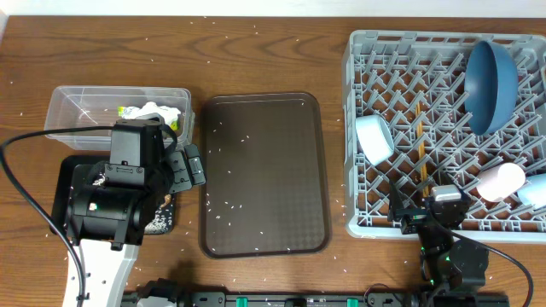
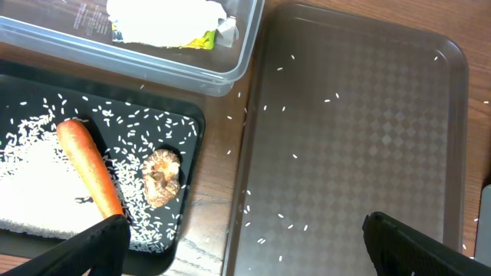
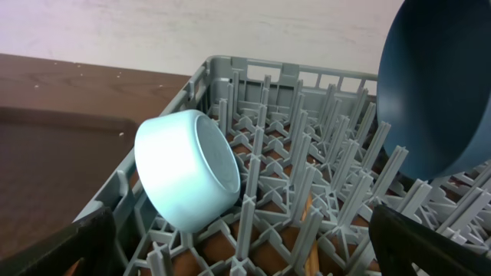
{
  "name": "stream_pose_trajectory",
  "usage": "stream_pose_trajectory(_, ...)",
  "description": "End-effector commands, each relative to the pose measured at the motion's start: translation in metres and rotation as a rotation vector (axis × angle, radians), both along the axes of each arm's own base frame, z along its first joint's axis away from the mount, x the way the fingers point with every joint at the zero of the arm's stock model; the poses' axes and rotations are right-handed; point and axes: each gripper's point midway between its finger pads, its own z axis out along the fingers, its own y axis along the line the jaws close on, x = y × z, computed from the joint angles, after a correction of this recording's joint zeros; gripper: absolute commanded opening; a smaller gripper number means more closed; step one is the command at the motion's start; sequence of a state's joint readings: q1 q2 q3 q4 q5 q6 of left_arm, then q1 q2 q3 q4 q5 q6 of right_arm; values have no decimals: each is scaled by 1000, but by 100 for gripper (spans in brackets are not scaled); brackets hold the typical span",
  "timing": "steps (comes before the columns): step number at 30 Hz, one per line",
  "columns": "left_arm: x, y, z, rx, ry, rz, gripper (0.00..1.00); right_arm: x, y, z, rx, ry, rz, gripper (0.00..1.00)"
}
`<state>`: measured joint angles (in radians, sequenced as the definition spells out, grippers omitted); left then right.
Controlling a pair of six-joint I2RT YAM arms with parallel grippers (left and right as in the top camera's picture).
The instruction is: Sort waste into correct bins and load items into the dishwasher rack
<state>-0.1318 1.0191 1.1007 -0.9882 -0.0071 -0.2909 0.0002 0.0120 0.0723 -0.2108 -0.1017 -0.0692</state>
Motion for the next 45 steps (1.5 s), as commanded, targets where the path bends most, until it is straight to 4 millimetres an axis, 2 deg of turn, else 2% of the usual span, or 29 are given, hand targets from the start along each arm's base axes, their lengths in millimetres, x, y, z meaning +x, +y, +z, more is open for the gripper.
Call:
stream_pose_trajectory(1,1,2,5,6,-13,3,98,0,0,-1,14,-2,0,99)
stream_pose_trajectory(26,1,1,5,6,-13,1,98,0,0,-1,14,-2,0,99)
stream_pose_trajectory(31,-3,-2,14,1,-49,-14,98,0,0,-1,14,-2,0,99)
stream_pose_trajectory(35,-12,12,29,44,-125,28,98,0,0,-1,14,-2,0,99)
stream_pose_trajectory(40,-23,14,42,36,-291,16,98,0,0,-1,14,-2,0,99)
stream_pose_trajectory(45,-32,10,57,81,-522,-81,98,0,0,-1,14,-2,0,99)
